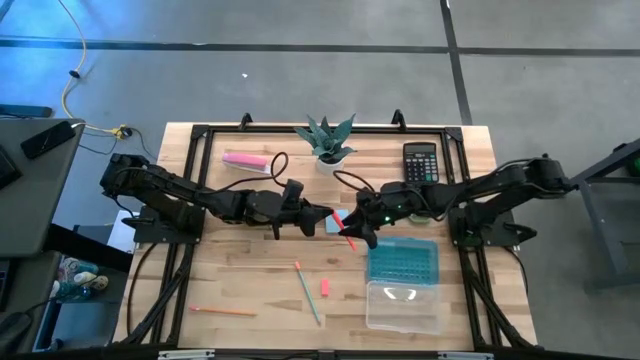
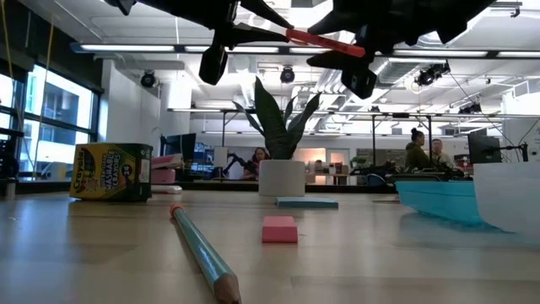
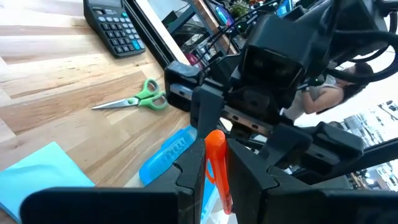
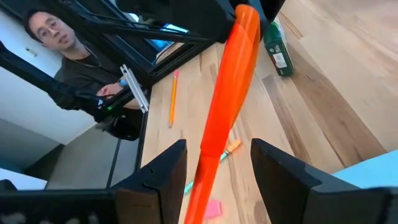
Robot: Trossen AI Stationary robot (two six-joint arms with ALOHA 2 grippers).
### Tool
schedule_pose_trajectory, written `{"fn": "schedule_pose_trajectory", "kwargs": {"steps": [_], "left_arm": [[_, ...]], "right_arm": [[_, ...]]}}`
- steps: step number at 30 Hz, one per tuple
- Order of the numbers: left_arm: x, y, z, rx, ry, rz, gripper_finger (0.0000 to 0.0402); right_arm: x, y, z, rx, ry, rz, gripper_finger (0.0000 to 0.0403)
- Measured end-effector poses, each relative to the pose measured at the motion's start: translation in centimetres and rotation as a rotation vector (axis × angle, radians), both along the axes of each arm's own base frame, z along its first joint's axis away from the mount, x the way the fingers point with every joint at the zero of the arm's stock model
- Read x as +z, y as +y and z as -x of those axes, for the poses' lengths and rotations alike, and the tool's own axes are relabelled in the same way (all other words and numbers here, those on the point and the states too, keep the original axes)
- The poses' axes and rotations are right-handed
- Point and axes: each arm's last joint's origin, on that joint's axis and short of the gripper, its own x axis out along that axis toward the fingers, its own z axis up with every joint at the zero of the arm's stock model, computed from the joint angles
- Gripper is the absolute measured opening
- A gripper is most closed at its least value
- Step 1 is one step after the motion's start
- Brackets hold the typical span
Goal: Pack school essentials
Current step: Put the orange pen into the blue supply box
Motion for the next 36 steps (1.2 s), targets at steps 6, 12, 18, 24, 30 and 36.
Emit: {"fn": "schedule_pose_trajectory", "kwargs": {"steps": [6, 12, 18, 24, 30, 36], "left_arm": [[0.0, 0.0, 0.0, 0.0, 0.0, 0.0, 0.0051], [0.0, 0.0, 0.0, -0.001, -0.001, -0.001, 0.0051], [0.0, 0.0, 0.0, -0.011, 0.003, -0.006, 0.0051], [0.0, -0.1, 0.0, -0.02, 0.005, 0.003, 0.0052], [-0.1, -0.2, 0.0, -0.071, 0.031, -0.067, 0.0084], [-0.1, -0.1, 0.0, -0.046, 0.037, -0.065, 0.0148]], "right_arm": [[-0.1, 0.0, 0.0, 0.007, 0.005, 0.004, 0.0133], [-0.2, 0.1, 0.0, 0.033, 0.016, -0.006, 0.0043], [-0.4, 0.1, 0.1, 0.039, 0.041, -0.007, 0.0019], [-0.8, 0.1, 0.3, 0.044, 0.087, -0.004, 0.0016], [-1.0, 0.1, 1.2, 0.044, 0.17, 0.001, 0.0014], [-0.1, 0.7, 4.1, 0.09, 0.287, 0.042, 0.0017]]}}
